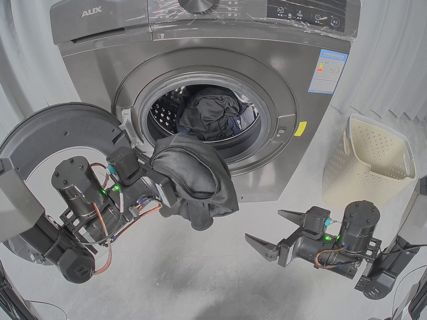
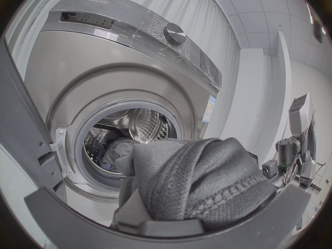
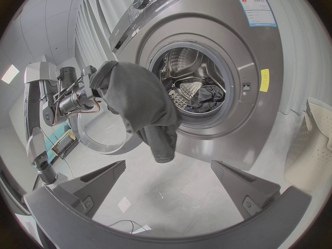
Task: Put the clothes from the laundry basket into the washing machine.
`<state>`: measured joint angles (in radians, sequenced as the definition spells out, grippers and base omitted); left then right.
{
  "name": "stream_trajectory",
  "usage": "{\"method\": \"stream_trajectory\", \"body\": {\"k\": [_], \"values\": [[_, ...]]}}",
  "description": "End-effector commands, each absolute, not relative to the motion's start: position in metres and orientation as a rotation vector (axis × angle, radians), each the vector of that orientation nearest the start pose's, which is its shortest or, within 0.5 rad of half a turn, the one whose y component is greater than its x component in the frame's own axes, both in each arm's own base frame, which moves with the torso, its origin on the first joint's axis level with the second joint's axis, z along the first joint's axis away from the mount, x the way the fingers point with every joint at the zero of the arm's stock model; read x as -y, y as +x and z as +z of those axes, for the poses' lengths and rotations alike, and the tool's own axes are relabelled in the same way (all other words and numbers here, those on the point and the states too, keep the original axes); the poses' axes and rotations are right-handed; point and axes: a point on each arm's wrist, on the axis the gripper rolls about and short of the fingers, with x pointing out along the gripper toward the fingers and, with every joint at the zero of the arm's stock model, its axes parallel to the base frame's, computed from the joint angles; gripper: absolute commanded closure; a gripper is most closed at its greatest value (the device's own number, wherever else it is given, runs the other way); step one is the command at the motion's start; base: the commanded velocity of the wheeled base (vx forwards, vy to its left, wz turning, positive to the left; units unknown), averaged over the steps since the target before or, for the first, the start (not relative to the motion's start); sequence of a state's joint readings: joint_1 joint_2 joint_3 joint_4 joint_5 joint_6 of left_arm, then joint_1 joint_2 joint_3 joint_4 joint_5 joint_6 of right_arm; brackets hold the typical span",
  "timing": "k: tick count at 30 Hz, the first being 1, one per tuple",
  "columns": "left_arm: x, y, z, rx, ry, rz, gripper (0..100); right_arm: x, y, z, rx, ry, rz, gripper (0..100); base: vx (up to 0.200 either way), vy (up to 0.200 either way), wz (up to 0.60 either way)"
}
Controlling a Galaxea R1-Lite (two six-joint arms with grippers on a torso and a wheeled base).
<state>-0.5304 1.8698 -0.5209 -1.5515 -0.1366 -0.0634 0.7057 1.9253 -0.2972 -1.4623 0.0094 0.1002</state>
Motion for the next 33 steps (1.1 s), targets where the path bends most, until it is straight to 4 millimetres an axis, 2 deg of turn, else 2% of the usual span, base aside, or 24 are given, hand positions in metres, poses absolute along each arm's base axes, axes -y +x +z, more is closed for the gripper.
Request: {"method": "stream_trajectory", "body": {"k": [1, 5, 10, 16, 28, 33], "values": [[0.147, 0.244, 0.149, 0.149, -0.077, -0.666, 100, -0.151, 0.211, 0.093, -0.168, 0.044, 0.625, 0, 0.000, 0.000, 0.00], [0.147, 0.240, 0.143, 0.121, -0.071, -0.675, 100, -0.143, 0.215, 0.092, -0.175, 0.046, 0.593, 0, 0.000, 0.000, 0.00], [0.149, 0.236, 0.139, 0.106, -0.067, -0.689, 100, -0.144, 0.216, 0.093, -0.168, 0.049, 0.593, 0, 0.000, 0.000, 0.00], [0.151, 0.237, 0.137, 0.105, -0.048, -0.692, 100, -0.145, 0.215, 0.092, -0.177, 0.048, 0.599, 0, 0.200, 0.000, 0.00], [0.157, 0.235, 0.128, 0.078, -0.018, -0.711, 100, -0.146, 0.214, 0.090, -0.186, 0.046, 0.604, 0, 0.000, 0.000, 0.00], [0.160, 0.237, 0.123, 0.062, -0.013, -0.716, 100, -0.149, 0.213, 0.089, -0.188, 0.046, 0.611, 0, 0.200, 0.000, 0.00]]}}
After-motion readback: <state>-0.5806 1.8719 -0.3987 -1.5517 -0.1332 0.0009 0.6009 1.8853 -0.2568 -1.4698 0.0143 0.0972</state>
